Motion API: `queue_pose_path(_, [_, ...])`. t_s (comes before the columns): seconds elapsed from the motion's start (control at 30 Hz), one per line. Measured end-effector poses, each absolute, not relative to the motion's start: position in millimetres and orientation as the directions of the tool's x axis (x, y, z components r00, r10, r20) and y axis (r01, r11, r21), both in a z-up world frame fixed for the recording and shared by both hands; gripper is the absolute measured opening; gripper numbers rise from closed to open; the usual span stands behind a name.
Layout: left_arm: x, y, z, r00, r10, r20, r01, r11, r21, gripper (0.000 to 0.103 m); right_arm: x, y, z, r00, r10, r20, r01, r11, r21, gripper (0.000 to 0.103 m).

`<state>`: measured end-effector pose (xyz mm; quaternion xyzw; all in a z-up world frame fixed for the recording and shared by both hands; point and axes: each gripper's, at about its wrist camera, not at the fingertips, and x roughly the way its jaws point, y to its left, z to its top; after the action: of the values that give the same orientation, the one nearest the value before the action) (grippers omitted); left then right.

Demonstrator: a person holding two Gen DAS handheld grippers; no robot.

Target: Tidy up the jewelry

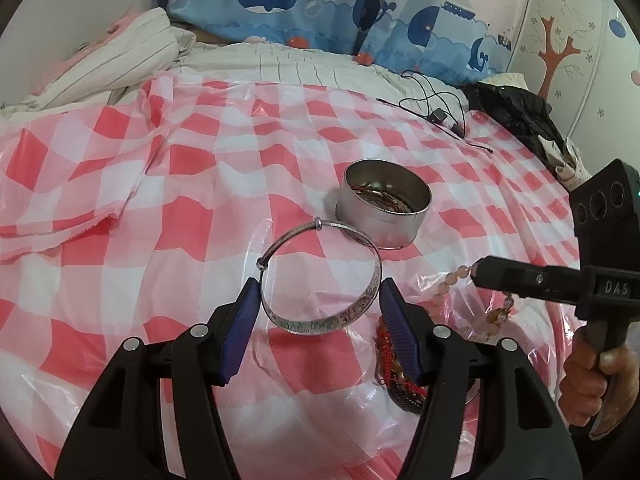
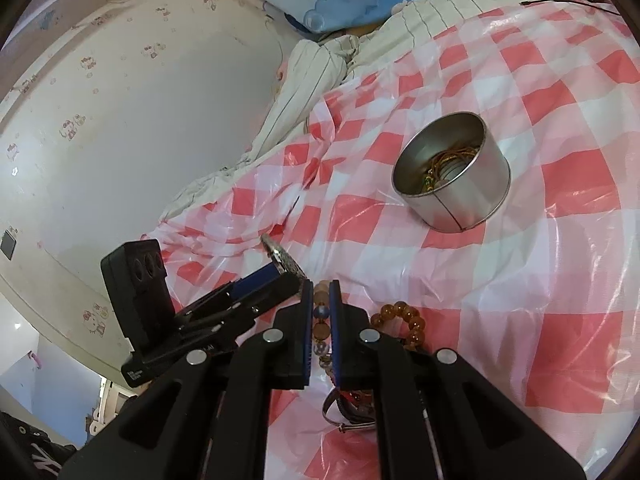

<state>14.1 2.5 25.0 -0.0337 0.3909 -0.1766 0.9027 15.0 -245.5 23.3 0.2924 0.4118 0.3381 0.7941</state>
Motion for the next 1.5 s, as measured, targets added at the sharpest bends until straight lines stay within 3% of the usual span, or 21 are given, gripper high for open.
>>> queue_pose_path(0.53, [23.3,-9.9,7.1,0.599,-0.268,-0.755,0.296,0.950,-0.102,0.059,15.5,-253.0,21.6,0.446,0.771,-0.455,-0.283,0.604,0.745,0.008])
queue_pose_path(0.7, [31.0,-26.9,-0.6,0.599,-0.227,-0.768,0.327,0.945,-0.024,0.074,16.2,-256.1,20.2,0.445,0.777,-0.445,-0.275,0.591,0.758,0.008])
queue_pose_path(0.8, [43.2,-33.5,-13.4,0.562,-0.210,-0.800,0.330,0.944,-0.016,0.074,17.5,-256.8,19.7,0.445,0.778,-0.443,-0.272,0.589,0.761,0.008])
queue_pose_path(0.9, [44.4,-35.7,-20.8,0.553,-0.194,-0.810,0.329,0.944,-0.002,0.073,18.4,-258.7,18.3,0.445,0.780,-0.440,-0.269,0.585,0.765,0.008])
queue_pose_path(0.93, [43.2,-33.3,-18.8,0.562,-0.200,-0.803,0.324,0.946,-0.009,0.062,18.6,-258.8,18.3,0.444,0.781,-0.440,-0.268,0.584,0.766,0.008])
queue_pose_path(0.97, [45.5,-33.6,-20.8,0.562,-0.211,-0.799,0.320,0.947,-0.025,0.059,18.7,-258.8,18.1,0.443,0.781,-0.440,-0.268,0.584,0.766,0.008])
queue_pose_path(1.5, [35.5,-38.2,1.0,0.630,-0.213,-0.747,0.334,0.943,0.012,0.058,18.0,-260.5,15.5,0.449,0.779,-0.438,-0.260,0.582,0.770,0.008])
